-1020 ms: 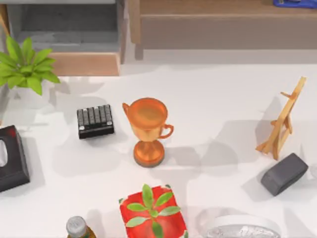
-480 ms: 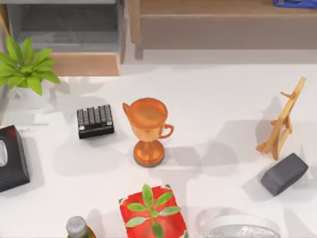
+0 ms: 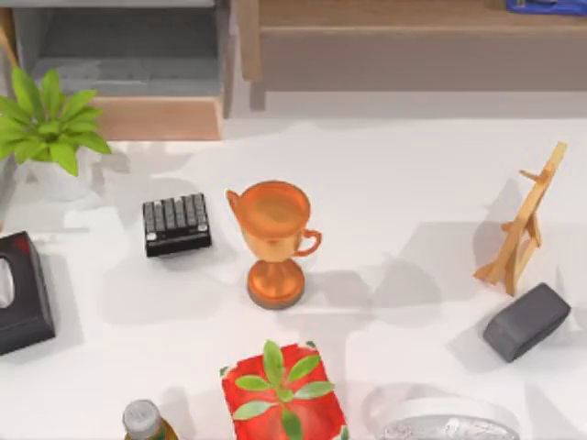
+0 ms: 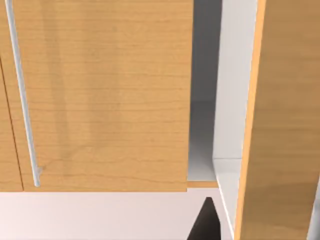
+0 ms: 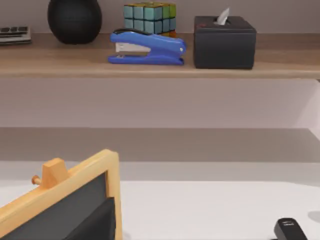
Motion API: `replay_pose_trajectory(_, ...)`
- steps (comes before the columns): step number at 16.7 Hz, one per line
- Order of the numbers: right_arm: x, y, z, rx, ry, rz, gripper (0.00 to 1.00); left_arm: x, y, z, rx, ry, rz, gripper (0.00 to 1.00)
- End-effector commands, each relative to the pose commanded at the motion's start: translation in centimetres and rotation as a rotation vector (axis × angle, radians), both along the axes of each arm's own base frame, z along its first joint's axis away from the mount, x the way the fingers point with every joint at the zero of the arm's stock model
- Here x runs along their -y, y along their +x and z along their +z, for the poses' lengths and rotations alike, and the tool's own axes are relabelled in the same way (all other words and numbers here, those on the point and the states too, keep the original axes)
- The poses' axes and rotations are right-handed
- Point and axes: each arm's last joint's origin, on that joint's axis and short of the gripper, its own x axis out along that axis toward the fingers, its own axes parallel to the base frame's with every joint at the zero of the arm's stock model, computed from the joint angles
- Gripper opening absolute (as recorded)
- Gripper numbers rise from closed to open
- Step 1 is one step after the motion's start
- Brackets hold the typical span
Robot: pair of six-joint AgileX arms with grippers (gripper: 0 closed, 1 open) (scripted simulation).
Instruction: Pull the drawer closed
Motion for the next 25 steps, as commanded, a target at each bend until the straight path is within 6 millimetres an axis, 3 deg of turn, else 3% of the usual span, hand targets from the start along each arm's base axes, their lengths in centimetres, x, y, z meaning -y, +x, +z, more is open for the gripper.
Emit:
replay_pose_trajectory(3,0.0,0.0,0.0,0.0,0.0,0.0,1.0,0.0,0.0,0.0,0.0,0.0,0.0,0.02)
replay_pose_trajectory(4,0.0,0.0,0.0,0.0,0.0,0.0,1.0,0.0,0.0,0.0,0.0,0.0,0.0,0.0)
replay_pose_trajectory(13,0.0,0.0,0.0,0.0,0.0,0.0,1.0,0.0,0.0,-0.4,-0.017,-0.016,0.002,0.0)
replay_pose_trajectory(20,0.0,0.0,0.0,0.0,0.0,0.0,1.0,0.0,5.9,-0.4,-0.014,-0.013,0.003,0.0)
replay_pose_trajectory(25,0.0,0.0,0.0,0.0,0.0,0.0,1.0,0.0,6.1,-0.6,-0.023,-0.021,0.006,0.0)
